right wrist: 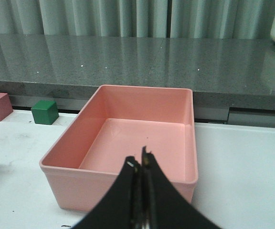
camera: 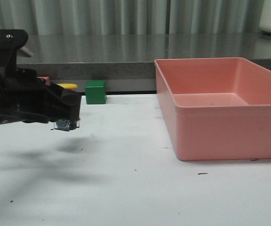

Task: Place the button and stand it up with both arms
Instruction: 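Lift the button and rotate it so the yellow cap faces up, then set the button upright on the table and release it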

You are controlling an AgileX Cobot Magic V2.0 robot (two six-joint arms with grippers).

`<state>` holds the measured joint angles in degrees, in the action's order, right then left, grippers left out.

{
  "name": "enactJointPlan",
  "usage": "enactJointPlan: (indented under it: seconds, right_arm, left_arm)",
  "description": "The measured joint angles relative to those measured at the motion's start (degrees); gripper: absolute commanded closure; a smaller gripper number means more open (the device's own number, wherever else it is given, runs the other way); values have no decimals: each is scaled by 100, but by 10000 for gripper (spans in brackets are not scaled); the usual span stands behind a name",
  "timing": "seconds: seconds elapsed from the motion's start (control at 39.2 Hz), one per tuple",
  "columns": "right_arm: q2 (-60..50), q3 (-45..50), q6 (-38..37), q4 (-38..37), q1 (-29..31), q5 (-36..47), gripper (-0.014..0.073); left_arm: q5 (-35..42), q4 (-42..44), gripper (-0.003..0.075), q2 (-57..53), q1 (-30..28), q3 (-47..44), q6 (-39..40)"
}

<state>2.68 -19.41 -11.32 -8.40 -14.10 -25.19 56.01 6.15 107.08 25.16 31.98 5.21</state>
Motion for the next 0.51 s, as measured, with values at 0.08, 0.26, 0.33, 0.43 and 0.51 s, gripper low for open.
enactJointPlan:
  seconds: [0.08,0.26,0.33,0.43,0.51]
  right_arm:
    - [0,0,0,0,0,0,661]
    - [0,0,0,0,0,0,661]
    - [0,0,0,0,0,0,661]
    - [0,0,0,0,0,0,661]
    - [0,0,0,0,0,0,661]
  left_arm:
    - [145,0,615,186,0,0,-9]
    - [259,0,615,364,0,0,-13]
    - [243,0,615,364,0,0,-22]
    - [118,0,615,375,0,0,-22]
    - [67,0,615,414,0,0,-22]
